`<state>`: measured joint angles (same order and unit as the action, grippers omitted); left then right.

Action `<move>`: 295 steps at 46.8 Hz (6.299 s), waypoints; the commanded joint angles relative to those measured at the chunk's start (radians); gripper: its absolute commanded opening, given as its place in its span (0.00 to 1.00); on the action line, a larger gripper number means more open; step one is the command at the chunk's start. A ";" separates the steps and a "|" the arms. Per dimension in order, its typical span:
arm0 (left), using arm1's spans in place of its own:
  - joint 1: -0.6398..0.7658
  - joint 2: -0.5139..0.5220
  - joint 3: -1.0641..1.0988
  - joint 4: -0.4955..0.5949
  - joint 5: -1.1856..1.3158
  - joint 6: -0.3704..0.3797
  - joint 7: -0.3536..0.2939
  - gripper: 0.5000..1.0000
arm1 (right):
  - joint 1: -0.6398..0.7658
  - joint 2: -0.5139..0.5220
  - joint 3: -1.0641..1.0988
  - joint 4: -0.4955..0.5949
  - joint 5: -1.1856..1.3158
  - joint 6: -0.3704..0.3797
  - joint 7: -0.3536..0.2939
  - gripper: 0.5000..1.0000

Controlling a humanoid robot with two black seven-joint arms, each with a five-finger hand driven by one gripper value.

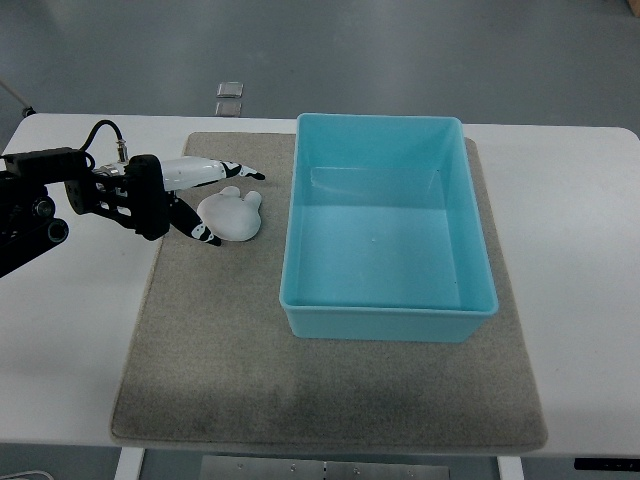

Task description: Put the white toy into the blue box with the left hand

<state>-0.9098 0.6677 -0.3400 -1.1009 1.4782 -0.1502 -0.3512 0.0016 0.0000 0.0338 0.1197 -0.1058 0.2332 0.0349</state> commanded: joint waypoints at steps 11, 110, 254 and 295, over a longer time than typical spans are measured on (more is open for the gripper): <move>-0.001 -0.019 0.010 0.007 0.027 0.000 0.006 0.80 | 0.000 0.000 0.000 0.000 0.000 0.000 0.000 0.87; -0.262 0.044 -0.071 0.018 0.073 -0.002 0.003 0.00 | 0.000 0.000 0.000 0.000 0.000 0.000 0.000 0.87; -0.173 -0.206 -0.019 0.032 -0.700 0.047 0.012 0.99 | 0.000 0.000 0.000 0.000 0.000 0.000 0.000 0.87; -0.084 -0.152 -0.022 0.400 -1.559 -0.433 0.178 0.99 | 0.000 0.000 0.000 0.000 0.000 0.000 0.000 0.87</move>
<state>-1.0026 0.5155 -0.3628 -0.7413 -0.0255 -0.5289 -0.2005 0.0015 0.0000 0.0337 0.1196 -0.1059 0.2331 0.0353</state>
